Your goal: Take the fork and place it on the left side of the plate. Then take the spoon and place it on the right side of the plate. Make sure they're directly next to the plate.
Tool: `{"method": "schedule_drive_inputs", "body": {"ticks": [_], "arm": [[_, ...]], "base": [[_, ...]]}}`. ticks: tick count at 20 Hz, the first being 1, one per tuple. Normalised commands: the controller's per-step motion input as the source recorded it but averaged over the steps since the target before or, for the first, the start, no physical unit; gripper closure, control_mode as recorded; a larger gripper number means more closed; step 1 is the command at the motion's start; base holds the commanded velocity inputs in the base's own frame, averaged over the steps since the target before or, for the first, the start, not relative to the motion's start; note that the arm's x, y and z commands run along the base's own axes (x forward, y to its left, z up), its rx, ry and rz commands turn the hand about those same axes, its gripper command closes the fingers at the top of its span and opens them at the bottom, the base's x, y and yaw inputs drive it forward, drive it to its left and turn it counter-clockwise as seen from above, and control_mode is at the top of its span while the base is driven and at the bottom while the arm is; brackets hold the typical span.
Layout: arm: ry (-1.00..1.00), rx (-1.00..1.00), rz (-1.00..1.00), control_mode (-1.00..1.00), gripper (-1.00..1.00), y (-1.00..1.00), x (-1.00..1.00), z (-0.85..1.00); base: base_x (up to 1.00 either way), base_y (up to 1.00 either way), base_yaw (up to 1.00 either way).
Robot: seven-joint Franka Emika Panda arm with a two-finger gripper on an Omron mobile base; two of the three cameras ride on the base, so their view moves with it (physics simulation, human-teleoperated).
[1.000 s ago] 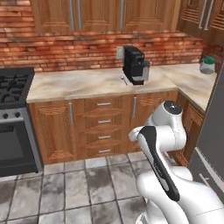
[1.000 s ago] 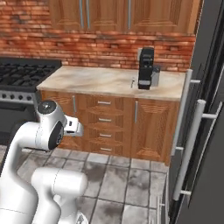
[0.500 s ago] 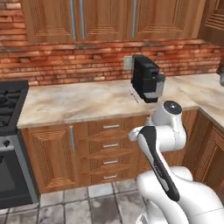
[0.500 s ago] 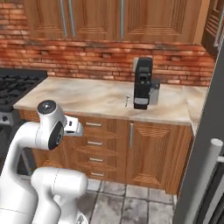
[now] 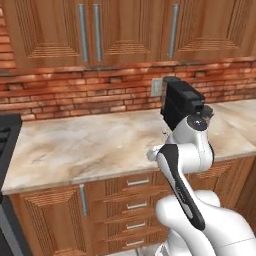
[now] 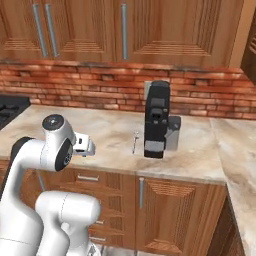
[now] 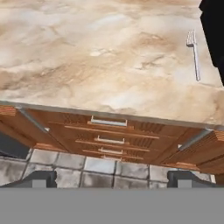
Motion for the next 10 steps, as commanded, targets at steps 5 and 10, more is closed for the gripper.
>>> {"method": "schedule_drive_inputs", "body": {"ticks": [5,10], "arm": [[0.0,0.0,0.0,1.0,-1.0,0.0,0.0,0.0],[0.0,0.0,0.0,1.0,-1.0,0.0,0.0,0.0]], "base": [[0.98,0.0,-0.05],[0.65,0.0,-0.02]]}}
